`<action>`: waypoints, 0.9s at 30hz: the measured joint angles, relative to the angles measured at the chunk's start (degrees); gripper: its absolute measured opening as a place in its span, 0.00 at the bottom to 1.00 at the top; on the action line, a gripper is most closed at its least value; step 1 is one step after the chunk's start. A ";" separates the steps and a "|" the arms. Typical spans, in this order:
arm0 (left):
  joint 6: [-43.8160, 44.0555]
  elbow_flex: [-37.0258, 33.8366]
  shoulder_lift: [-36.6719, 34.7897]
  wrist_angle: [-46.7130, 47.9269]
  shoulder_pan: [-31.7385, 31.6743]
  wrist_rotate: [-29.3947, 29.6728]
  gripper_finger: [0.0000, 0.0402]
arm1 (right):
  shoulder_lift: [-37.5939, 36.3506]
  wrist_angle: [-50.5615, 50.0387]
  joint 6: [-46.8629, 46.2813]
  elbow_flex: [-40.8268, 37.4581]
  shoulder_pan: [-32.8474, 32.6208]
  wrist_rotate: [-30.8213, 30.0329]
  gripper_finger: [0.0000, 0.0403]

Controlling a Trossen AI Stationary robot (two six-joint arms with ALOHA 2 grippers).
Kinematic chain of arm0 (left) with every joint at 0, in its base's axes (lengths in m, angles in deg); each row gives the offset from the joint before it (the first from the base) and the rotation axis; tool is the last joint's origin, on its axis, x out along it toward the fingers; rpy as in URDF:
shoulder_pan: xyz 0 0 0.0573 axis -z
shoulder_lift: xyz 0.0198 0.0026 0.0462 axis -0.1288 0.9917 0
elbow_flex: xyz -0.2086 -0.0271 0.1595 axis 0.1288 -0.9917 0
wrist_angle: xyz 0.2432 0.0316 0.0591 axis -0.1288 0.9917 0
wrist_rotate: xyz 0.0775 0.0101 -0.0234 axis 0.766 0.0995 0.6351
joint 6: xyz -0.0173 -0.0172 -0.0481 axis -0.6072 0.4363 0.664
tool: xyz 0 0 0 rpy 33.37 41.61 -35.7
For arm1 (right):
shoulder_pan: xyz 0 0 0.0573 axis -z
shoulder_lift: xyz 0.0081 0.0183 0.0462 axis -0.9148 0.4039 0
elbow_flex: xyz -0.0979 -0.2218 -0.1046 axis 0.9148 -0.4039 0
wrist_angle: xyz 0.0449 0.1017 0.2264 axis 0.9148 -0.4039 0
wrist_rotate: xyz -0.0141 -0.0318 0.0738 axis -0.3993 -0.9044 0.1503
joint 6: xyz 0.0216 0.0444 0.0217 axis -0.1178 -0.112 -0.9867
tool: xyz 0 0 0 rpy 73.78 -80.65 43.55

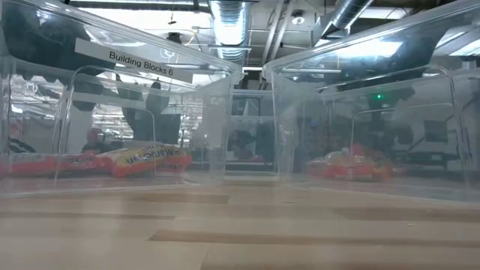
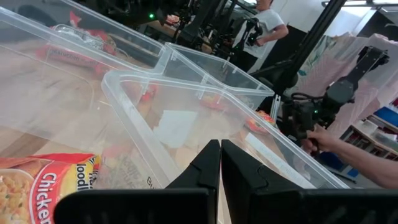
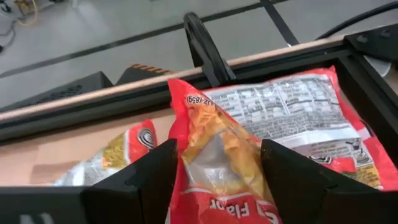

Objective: Sort Maruchan noodles
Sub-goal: Put the orange noodle pack into the top transparent container

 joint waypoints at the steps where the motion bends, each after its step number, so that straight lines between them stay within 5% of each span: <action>1: 0.00 -0.02 0.00 0.02 0.00 0.00 0.00 | 0.40 0.05 0.00 0.01 0.33 0.57 0.62; 4: 0.01 0.00 0.00 0.02 0.00 0.00 0.00 | 1.40 0.11 0.00 0.05 1.12 1.96 0.51; 10: 0.02 -0.02 0.00 0.01 0.00 0.00 0.00 | -0.46 -0.08 4.97 0.00 0.86 5.60 0.06; 20: 0.02 -0.02 0.00 0.01 0.00 0.00 0.00 | -16.78 -8.06 13.31 5.27 -3.73 5.44 0.04; 27: 0.01 -0.01 0.00 0.01 0.00 0.00 0.00 | -23.06 0.06 20.82 10.09 -12.59 7.49 0.04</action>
